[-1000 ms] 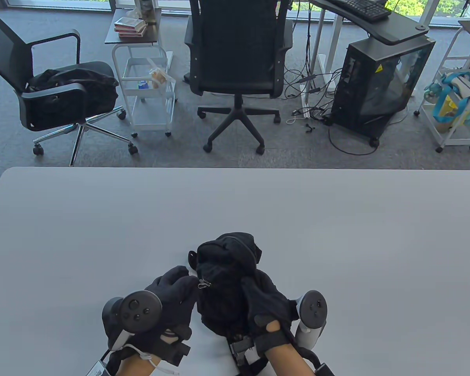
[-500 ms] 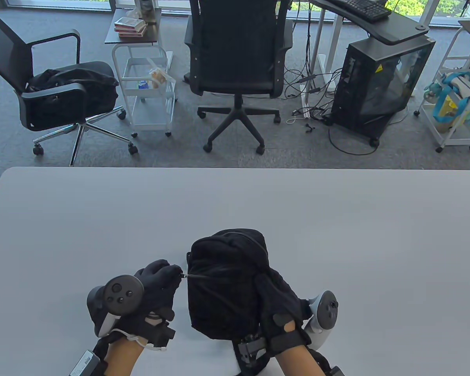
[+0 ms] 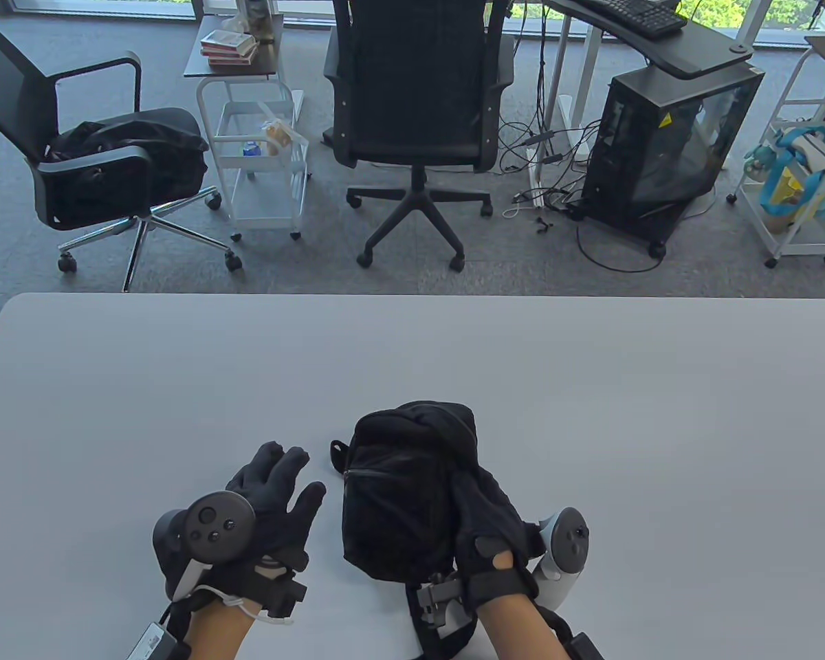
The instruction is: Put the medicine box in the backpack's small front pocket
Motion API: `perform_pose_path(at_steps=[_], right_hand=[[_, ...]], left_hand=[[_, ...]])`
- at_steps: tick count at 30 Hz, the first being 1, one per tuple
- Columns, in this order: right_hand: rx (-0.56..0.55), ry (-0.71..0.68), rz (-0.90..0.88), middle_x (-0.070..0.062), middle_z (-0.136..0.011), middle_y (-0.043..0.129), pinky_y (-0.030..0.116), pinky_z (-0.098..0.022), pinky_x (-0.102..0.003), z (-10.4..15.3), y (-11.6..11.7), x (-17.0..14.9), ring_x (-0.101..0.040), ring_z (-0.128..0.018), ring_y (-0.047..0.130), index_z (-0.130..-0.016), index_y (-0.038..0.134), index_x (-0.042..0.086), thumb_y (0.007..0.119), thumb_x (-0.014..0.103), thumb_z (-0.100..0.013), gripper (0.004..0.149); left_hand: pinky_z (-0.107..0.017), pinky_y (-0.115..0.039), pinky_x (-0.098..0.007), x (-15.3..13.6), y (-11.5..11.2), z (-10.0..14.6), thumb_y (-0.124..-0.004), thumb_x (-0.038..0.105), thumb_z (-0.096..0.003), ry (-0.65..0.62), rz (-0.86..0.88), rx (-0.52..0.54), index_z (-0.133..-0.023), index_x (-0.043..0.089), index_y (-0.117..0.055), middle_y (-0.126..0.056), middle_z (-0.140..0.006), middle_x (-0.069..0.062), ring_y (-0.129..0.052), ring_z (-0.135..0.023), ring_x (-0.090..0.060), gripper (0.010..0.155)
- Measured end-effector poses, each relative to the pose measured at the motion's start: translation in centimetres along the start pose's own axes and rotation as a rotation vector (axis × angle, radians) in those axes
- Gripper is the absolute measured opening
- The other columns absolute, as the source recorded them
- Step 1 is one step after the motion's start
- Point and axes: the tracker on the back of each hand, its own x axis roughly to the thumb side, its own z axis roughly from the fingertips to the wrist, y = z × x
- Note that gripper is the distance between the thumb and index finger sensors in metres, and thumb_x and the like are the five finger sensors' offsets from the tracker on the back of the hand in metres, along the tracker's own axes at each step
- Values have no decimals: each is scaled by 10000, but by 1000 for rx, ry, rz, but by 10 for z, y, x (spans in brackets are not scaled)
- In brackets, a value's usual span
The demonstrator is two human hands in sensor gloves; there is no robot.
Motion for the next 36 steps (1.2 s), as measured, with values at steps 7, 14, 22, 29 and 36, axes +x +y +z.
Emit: perform_pose_path(at_steps=[7, 14, 22, 29, 36], right_hand=[[23, 166, 3, -173, -867, 855, 672, -617, -591, -11, -2, -27, -384, -738, 969, -937, 649, 14, 689, 384, -574, 520], [51, 109, 484, -351, -971, 636, 586, -547, -712, -24, -14, -18, -579, -785, 812, -1023, 426, -135, 728, 528, -573, 856], [33, -189, 1037, -412, -1013, 503, 460, -539, -766, -19, -19, 33, -681, -870, 572, -1054, 462, -115, 700, 600, -562, 900], [270, -364, 1209, -312, -1056, -39, -46, -508, -729, -2, -5, 65, -542, -872, -171, -1124, 221, -29, 758, 627, -529, 1035], [266, -314, 1329, -347, -1051, -39, 10, -515, -755, 1, 7, 50, -624, -882, -95, -1126, 186, -4, 714, 657, -544, 1027]], left_hand=[[-567, -558, -761, 2, -3, 1, -784, 563, -526, -2, 3, -21, -1043, 112, -732, -638, -1110, -308, -722, -908, -586, 689], [-569, -548, -763, 3, -5, 1, -781, 573, -526, 14, -2, -52, -1058, 97, -701, -614, -1116, -318, -702, -913, -597, 718], [-574, -531, -773, 2, -2, 0, -773, 631, -521, 21, -2, -69, -1077, 110, -679, -602, -1130, -315, -669, -933, -618, 767], [-581, -342, -823, 4, 2, 1, -748, 699, -517, 27, -1, -65, -1157, 168, -453, -400, -1194, -317, -347, -1004, -708, 882], [-578, -340, -827, 14, -13, 5, -746, 679, -522, -10, -47, -111, -1155, 165, -463, -372, -1195, -318, -296, -1011, -699, 862]])
